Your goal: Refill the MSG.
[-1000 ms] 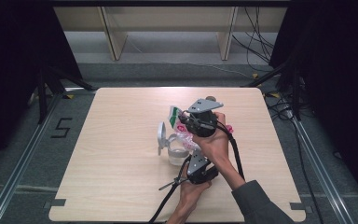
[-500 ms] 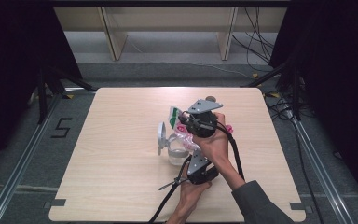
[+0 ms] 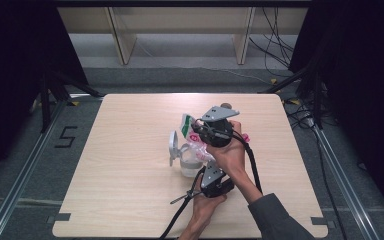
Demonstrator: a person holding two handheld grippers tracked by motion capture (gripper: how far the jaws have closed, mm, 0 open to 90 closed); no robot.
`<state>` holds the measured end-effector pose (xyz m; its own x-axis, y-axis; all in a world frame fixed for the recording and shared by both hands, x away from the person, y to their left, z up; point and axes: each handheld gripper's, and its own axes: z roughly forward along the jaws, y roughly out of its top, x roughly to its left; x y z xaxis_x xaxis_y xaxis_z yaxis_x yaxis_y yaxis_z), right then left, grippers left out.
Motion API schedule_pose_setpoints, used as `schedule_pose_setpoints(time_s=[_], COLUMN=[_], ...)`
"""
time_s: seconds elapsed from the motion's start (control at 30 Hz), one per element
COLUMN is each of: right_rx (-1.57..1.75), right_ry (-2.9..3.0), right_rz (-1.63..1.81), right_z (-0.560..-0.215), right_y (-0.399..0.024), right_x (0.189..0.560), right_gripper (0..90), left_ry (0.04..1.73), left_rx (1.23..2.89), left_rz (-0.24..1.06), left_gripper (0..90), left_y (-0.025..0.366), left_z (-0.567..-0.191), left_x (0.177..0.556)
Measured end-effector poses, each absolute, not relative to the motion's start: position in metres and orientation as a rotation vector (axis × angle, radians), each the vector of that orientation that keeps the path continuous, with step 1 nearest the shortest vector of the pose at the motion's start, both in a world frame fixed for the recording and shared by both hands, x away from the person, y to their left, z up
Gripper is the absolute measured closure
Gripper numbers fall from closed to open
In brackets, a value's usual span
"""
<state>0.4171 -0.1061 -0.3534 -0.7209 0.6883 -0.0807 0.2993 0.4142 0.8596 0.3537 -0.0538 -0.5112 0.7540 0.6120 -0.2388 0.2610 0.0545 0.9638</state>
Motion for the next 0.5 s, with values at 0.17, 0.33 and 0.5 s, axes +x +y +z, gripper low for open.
schedule_pose_setpoints(time_s=[0.17,0.33,0.5], right_rx=[0.845,0.833,0.822], right_ry=[2.246,2.245,2.247], right_rz=[1.242,1.235,1.24], right_z=[-0.3539,-0.3539,-0.3536], right_y=[-0.1061,-0.1067,-0.1064], right_x=[0.4166,0.4175,0.4181], right_gripper=[90.0,90.0,90.0], left_ry=[0.741,0.747,0.741], left_rx=[1.539,1.537,1.529], left_rz=[0.308,0.307,0.305], left_gripper=[75.9,75.8,75.9], left_y=[-0.0543,-0.0553,-0.0548], left_z=[-0.5109,-0.5108,-0.5112], left_x=[0.3533,0.3533,0.3548])
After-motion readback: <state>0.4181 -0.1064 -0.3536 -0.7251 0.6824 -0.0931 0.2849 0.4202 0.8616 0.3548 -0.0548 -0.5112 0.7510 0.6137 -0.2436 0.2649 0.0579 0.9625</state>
